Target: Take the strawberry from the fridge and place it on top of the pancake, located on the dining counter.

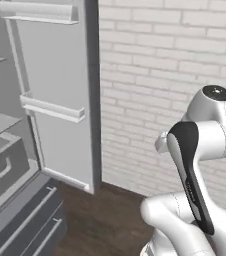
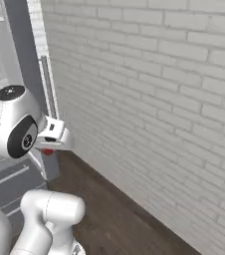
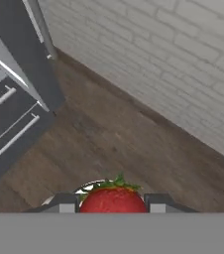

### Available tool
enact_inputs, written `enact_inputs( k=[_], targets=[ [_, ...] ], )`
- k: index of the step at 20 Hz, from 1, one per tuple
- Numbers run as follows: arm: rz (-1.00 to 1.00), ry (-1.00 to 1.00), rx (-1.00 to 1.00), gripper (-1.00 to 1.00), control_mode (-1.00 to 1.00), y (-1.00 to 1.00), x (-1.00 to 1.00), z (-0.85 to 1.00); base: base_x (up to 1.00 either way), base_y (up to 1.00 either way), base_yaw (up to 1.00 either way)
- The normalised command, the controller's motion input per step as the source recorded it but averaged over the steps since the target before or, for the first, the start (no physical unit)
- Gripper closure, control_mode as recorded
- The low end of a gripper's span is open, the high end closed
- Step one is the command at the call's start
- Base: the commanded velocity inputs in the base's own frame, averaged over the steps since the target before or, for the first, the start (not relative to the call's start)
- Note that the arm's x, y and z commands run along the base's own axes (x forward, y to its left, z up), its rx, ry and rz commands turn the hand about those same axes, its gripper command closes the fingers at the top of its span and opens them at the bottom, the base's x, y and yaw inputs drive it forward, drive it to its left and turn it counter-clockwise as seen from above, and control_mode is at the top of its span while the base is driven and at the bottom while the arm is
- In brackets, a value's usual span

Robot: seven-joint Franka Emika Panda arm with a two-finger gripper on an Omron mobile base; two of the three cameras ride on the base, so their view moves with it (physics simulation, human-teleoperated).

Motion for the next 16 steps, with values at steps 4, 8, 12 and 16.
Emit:
enact_inputs(
  k=[4,8,12,16],
  targets=[
    [0.0,0.0,0.0,1.0,1.0,0.0,0.0,0.0,0.0,-0.06,-0.98],
    [0.0,0.0,0.0,1.0,1.0,0.0,0.0,0.0,0.0,-0.08,-0.98],
    [0.0,0.0,0.0,1.0,1.0,0.0,0.0,0.0,0.0,-0.15,-0.96],
    [0.0,0.0,0.0,1.0,1.0,0.0,0.0,0.0,0.04,-0.22,-0.86]
  ],
)
